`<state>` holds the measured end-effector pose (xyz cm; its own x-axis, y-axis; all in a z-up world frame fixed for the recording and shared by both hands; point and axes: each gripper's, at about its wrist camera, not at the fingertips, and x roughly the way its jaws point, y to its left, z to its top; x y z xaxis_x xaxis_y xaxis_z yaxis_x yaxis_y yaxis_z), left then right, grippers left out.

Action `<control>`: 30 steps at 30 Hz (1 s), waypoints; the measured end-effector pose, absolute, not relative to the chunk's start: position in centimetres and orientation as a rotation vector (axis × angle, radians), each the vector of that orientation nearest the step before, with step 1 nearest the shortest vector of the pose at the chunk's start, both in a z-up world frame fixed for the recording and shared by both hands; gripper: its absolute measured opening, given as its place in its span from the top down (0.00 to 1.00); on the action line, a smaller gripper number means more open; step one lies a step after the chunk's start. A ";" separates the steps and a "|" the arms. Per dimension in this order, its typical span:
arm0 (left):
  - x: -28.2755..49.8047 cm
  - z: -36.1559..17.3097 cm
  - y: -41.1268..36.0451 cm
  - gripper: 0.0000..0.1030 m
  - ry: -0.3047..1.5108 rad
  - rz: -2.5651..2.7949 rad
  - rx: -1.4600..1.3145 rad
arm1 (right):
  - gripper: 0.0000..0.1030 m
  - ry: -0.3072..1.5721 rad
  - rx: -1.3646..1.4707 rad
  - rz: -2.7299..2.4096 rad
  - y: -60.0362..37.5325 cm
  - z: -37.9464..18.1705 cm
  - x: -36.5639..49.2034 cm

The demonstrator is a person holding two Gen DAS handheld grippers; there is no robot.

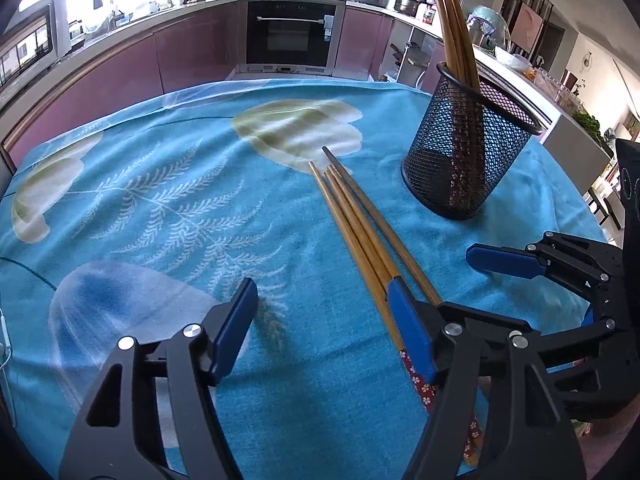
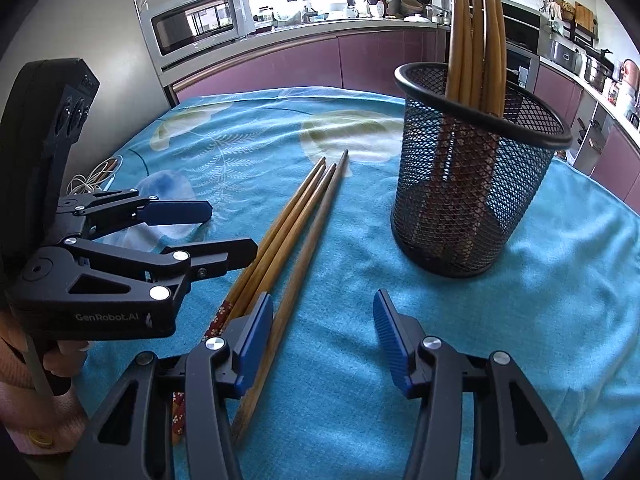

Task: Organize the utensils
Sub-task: 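Position both open grippers over the remaining chopsticks on the cloth, then close the left gripper on a chopstick while the right gripper closes on another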

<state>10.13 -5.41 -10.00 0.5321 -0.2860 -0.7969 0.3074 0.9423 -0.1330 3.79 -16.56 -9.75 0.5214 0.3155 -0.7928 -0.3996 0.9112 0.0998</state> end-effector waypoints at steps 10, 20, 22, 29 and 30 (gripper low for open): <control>10.3 -10.0 -5.7 0.40 0.948 -0.354 0.060 | 0.52 0.931 -0.101 0.422 -17.1 -9.7 3.8; 11.0 -9.8 -6.0 0.48 0.958 -0.358 0.084 | 0.60 0.927 -0.134 0.406 -16.3 -9.8 4.5; 11.1 -10.0 -6.4 0.48 0.962 -0.359 0.101 | 0.64 0.925 -0.144 0.402 -16.1 -9.8 4.7; 12.0 -9.9 -6.9 0.67 0.966 -0.336 0.127 | 0.74 0.928 -0.146 0.401 -15.7 -9.8 5.8; 12.2 -9.9 -6.8 0.70 0.969 -0.333 0.120 | 0.75 0.930 -0.143 0.400 -15.6 -9.8 6.1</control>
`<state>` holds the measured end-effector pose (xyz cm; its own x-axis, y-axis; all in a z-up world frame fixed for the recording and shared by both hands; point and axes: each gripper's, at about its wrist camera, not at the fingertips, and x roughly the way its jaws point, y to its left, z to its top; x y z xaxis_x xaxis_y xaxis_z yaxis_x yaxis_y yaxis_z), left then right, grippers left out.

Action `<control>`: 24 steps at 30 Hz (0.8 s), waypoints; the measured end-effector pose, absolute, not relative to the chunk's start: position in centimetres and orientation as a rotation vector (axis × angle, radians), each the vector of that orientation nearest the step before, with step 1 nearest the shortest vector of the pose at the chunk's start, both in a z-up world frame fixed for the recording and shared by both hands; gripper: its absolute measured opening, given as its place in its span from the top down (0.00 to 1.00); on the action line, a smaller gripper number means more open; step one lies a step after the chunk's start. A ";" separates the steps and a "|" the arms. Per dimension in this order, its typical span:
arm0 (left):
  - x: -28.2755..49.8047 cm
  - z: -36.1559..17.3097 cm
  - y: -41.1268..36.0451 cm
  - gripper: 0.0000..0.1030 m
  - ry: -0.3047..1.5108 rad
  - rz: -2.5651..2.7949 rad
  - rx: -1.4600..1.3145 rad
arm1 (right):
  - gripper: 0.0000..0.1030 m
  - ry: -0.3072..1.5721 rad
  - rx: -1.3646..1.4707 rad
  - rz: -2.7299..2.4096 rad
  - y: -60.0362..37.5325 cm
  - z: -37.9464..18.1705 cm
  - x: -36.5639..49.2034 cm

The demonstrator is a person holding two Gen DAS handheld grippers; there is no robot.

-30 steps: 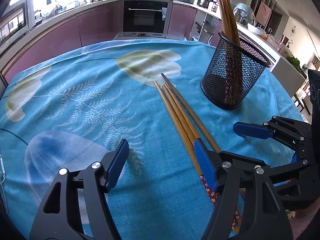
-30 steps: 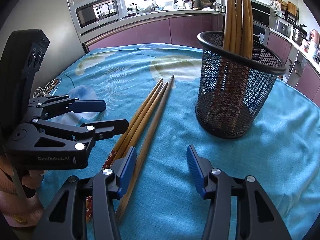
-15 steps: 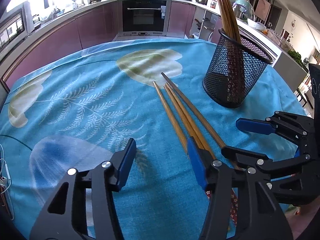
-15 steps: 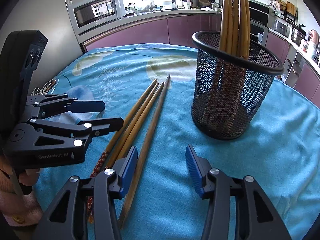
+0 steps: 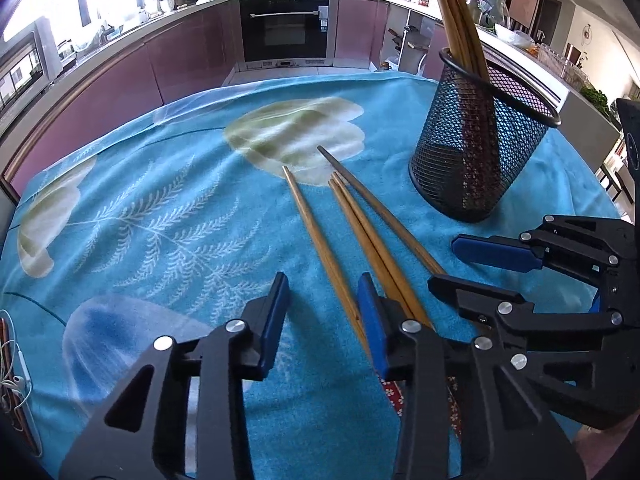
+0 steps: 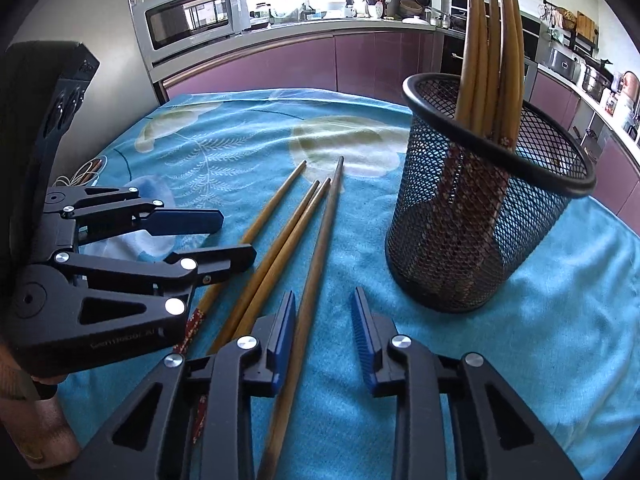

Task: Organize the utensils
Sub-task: 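Close the left gripper on a chopstick while the right gripper closes on another, then lift both held chopsticks upright and carry them over the mesh cup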

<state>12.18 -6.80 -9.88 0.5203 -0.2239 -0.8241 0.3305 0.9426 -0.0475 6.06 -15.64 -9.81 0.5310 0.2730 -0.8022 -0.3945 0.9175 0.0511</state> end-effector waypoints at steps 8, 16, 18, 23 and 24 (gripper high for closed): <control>13.3 -9.8 -6.3 0.90 0.977 -0.309 0.058 | 0.92 0.942 -0.101 0.418 -15.1 -9.9 7.6; 12.7 -9.4 -5.5 0.93 0.962 -0.299 -0.009 | 0.94 0.941 -0.024 0.424 -16.6 -9.7 7.1; 12.5 -9.0 -5.3 0.93 0.950 -0.307 -0.014 | 0.94 0.942 -0.003 0.436 -16.9 -9.5 6.9; 11.6 -7.7 -5.2 0.93 0.921 -0.336 -0.030 | 0.94 0.922 0.036 0.478 -17.6 -8.5 6.2; 11.4 -7.3 -5.1 0.93 0.914 -0.345 -0.034 | 0.94 0.916 0.041 0.487 -17.8 -8.2 5.9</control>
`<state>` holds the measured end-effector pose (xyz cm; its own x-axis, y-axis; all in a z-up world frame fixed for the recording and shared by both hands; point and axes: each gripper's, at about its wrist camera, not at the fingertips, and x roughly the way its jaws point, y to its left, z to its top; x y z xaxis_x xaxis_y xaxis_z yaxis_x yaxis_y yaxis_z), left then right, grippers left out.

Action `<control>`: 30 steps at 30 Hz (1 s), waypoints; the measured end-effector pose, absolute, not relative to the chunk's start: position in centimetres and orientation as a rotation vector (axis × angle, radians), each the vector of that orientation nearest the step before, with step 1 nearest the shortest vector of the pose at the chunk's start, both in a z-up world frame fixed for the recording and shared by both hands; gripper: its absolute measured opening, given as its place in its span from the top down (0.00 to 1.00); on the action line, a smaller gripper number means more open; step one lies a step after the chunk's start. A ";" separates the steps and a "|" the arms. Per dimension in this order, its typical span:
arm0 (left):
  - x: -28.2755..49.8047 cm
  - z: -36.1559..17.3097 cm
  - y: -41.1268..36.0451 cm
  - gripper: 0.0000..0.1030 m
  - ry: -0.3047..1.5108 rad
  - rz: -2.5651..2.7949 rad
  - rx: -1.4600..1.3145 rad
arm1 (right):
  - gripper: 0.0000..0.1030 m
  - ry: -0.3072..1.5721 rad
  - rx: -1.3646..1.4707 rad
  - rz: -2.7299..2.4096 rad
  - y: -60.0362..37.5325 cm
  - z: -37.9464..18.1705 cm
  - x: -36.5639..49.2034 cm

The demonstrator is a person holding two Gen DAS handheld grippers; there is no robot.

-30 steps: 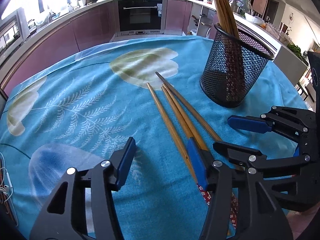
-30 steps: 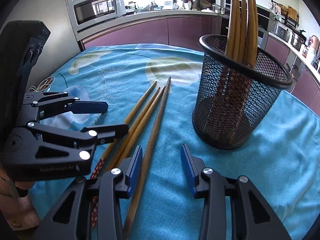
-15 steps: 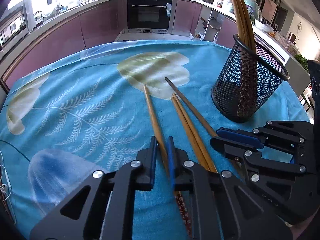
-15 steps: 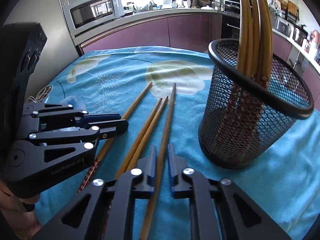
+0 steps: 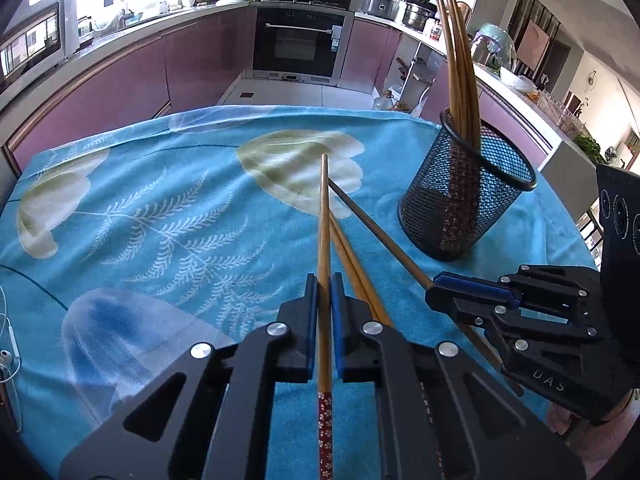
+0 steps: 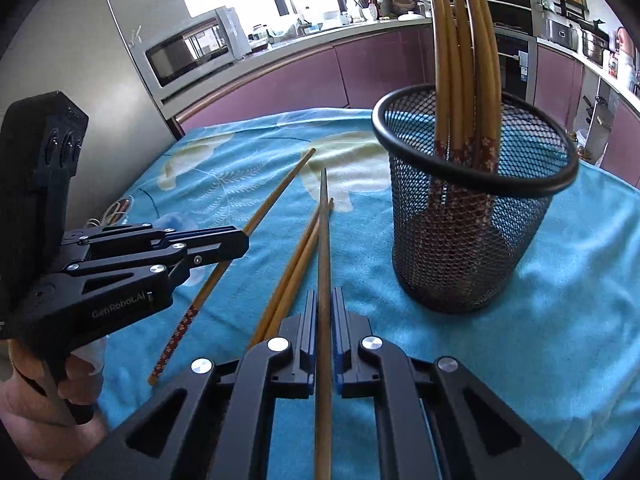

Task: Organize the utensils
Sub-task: 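Lift both held chopsticks upright and carry them over the mesh cup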

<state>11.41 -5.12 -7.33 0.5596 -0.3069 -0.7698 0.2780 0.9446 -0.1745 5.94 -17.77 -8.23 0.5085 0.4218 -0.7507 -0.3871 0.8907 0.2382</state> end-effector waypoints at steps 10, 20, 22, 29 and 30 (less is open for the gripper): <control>9.0 -2.9 -4.3 0.93 0.841 -0.468 -0.108 | 0.94 0.807 0.129 0.582 -20.1 -4.2 3.5; 7.7 -0.6 -5.1 0.93 0.805 -0.545 -0.119 | 0.94 0.757 0.203 0.662 -21.5 -3.1 2.6; 7.9 -0.9 -5.3 0.93 0.817 -0.555 -0.128 | 0.94 0.756 0.205 0.682 -21.4 -3.3 2.4; 8.1 -2.1 -6.1 0.93 0.857 -0.600 -0.135 | 0.94 0.811 0.229 0.742 -20.2 -4.8 2.5; 8.2 -2.3 -6.3 0.93 0.861 -0.601 -0.131 | 0.94 0.823 0.235 0.745 -20.1 -5.2 2.6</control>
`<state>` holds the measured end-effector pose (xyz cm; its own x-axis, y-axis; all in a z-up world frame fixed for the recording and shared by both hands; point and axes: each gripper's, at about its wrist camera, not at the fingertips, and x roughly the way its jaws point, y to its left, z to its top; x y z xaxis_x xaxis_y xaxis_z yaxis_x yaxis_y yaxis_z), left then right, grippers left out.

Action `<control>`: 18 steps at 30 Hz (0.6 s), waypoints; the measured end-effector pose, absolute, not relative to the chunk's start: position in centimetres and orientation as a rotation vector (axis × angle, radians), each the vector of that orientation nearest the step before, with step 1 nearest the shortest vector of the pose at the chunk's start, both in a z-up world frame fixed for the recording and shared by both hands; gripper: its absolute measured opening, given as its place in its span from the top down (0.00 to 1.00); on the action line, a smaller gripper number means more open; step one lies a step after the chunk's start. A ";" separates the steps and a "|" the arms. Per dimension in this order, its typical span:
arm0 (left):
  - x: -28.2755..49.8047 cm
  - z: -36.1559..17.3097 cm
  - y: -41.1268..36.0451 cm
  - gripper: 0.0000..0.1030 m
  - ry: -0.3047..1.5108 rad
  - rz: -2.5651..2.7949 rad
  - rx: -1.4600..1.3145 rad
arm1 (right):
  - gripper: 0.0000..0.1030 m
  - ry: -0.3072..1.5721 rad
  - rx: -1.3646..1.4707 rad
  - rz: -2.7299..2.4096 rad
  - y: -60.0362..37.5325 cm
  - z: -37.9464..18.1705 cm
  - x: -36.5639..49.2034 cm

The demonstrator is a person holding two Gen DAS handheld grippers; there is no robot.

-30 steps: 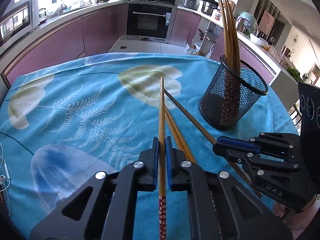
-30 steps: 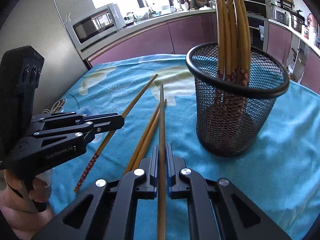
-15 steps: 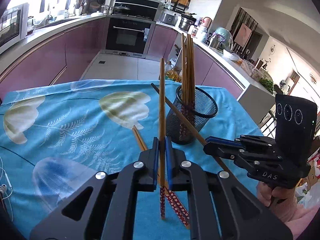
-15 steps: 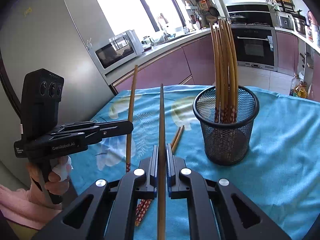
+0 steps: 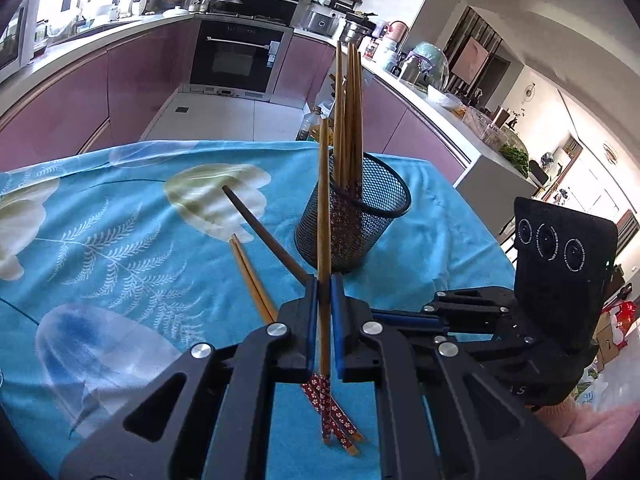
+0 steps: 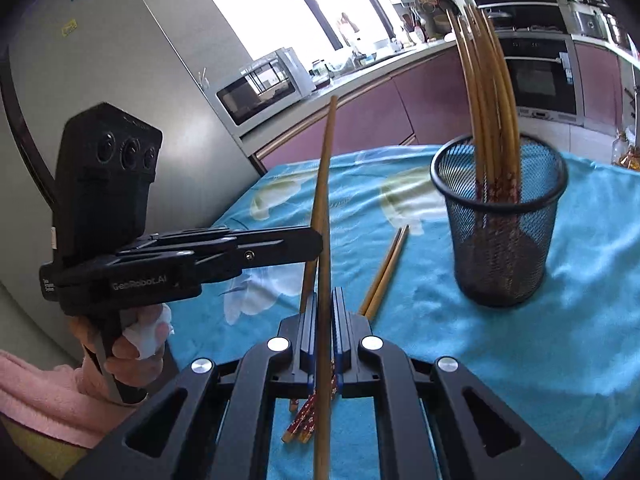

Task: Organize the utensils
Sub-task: 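Lift both held chopsticks upright and carry them over the mesh cup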

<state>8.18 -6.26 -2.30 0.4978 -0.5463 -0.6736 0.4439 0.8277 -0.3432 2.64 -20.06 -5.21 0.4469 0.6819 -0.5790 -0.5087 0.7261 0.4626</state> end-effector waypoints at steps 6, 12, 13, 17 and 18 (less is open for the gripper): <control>8.6 -3.2 -6.3 0.93 0.880 -0.597 -0.137 | 0.94 0.879 0.259 0.765 -19.7 -6.8 2.7; 9.1 -4.0 -5.6 0.93 0.902 -0.575 -0.147 | 0.94 0.890 0.264 0.754 -19.9 -7.3 2.5; 9.1 -4.0 -5.5 0.93 0.902 -0.575 -0.151 | 0.94 0.886 0.263 0.749 -20.0 -7.2 2.5; 8.9 -2.8 -5.1 0.93 0.871 -0.583 -0.151 | 0.94 0.835 0.244 0.703 -20.9 -5.8 2.2; 8.8 -2.2 -4.9 0.93 0.861 -0.596 -0.160 | 0.94 0.816 0.239 0.691 -21.3 -5.3 2.0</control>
<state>8.81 -4.92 -2.20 0.5009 -0.5529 -0.6659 0.4278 0.8270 -0.3648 2.04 -21.26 -5.32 0.4837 0.6487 -0.5875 -0.4727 0.7586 0.4485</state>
